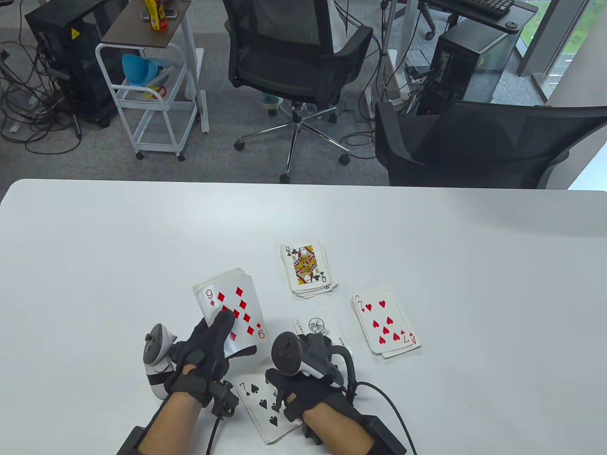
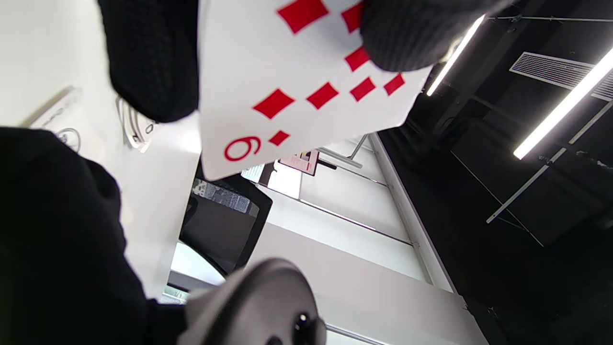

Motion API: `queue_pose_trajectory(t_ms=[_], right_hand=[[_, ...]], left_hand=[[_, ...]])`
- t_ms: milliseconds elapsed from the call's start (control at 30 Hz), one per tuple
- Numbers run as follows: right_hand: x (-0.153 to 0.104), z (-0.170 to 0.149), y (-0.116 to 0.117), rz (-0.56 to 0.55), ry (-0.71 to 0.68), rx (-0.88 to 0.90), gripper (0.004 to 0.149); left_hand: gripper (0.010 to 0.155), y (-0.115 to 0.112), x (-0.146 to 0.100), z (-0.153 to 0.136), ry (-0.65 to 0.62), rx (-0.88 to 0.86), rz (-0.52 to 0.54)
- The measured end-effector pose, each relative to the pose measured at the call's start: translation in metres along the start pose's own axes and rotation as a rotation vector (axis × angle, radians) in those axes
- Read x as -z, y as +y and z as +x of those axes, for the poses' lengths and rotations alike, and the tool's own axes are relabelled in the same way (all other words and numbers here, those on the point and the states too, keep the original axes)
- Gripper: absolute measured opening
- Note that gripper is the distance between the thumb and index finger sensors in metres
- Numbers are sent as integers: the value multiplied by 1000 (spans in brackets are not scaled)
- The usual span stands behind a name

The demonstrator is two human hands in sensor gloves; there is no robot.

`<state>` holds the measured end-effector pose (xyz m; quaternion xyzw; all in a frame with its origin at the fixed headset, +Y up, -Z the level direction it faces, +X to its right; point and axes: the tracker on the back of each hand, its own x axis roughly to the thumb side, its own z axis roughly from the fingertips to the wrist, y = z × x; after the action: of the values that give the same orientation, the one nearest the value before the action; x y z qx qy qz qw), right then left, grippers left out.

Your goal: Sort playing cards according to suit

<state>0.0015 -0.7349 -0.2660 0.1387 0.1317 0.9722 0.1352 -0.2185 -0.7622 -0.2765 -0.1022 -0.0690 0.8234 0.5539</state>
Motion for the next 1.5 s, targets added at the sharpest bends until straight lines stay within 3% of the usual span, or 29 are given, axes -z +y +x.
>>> queue_pose_trajectory(t_ms=[133,233,300,400,800,967,1167,1500], right_hand=[[-7,-17,-23,-143,-18,146,43],[-12,-31,-37,-314,-33,240,46],[-16,-39,-45,-438,-64,342,47],[-19,-46,-49,-532,-101,503,48],[-16,-43,-38,-517,-147,584,53],[-11,-32,-32,-311,-211,457,58],[-17,-17,-30,-507,-244,354,58],[-21,-23,-37,-598,-264,424,39]], left_hand=[[54,0,0,-1,8,12,1],[54,-2,0,-2,13,18,-9],[54,-4,2,-4,23,32,-31],[54,-9,3,-6,35,59,-61],[54,-24,4,-16,97,98,-181],[53,-25,3,-16,56,90,-128],[52,-24,2,-19,60,-6,-109],[53,-26,2,-24,75,-35,-98]])
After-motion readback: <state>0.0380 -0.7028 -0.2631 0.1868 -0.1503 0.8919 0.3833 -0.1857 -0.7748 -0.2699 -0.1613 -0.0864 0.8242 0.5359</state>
